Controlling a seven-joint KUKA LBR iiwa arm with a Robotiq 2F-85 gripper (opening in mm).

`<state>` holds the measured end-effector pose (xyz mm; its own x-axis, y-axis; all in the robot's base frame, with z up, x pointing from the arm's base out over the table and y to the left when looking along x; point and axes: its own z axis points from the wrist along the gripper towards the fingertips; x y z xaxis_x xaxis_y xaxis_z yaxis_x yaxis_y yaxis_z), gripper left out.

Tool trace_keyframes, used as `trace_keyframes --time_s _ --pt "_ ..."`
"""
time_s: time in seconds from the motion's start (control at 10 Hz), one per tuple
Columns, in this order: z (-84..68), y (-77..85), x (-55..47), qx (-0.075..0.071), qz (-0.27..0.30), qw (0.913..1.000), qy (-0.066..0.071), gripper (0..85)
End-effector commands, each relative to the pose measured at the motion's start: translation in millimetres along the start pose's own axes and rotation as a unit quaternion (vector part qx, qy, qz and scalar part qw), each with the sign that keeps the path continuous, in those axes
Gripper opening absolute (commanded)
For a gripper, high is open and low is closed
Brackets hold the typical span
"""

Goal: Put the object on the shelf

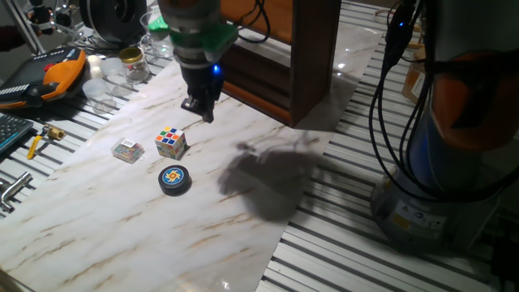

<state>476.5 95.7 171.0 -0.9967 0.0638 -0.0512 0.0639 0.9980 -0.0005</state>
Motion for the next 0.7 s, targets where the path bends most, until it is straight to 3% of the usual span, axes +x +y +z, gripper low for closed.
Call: trace_keyframes --time_s 0.0,0.2,0.5,0.6 --pt "1.5 2.7 2.1 0.002 0.002 1.0 0.0 0.0" --pt "4.4 6.1 4.9 0.001 0.007 1.0 0.006 0.0" --pt "18.2 5.9 9.2 0.006 0.013 0.9999 0.0 0.0" --pt "23.3 5.3 9.9 0.002 0.017 0.9999 0.001 0.0"
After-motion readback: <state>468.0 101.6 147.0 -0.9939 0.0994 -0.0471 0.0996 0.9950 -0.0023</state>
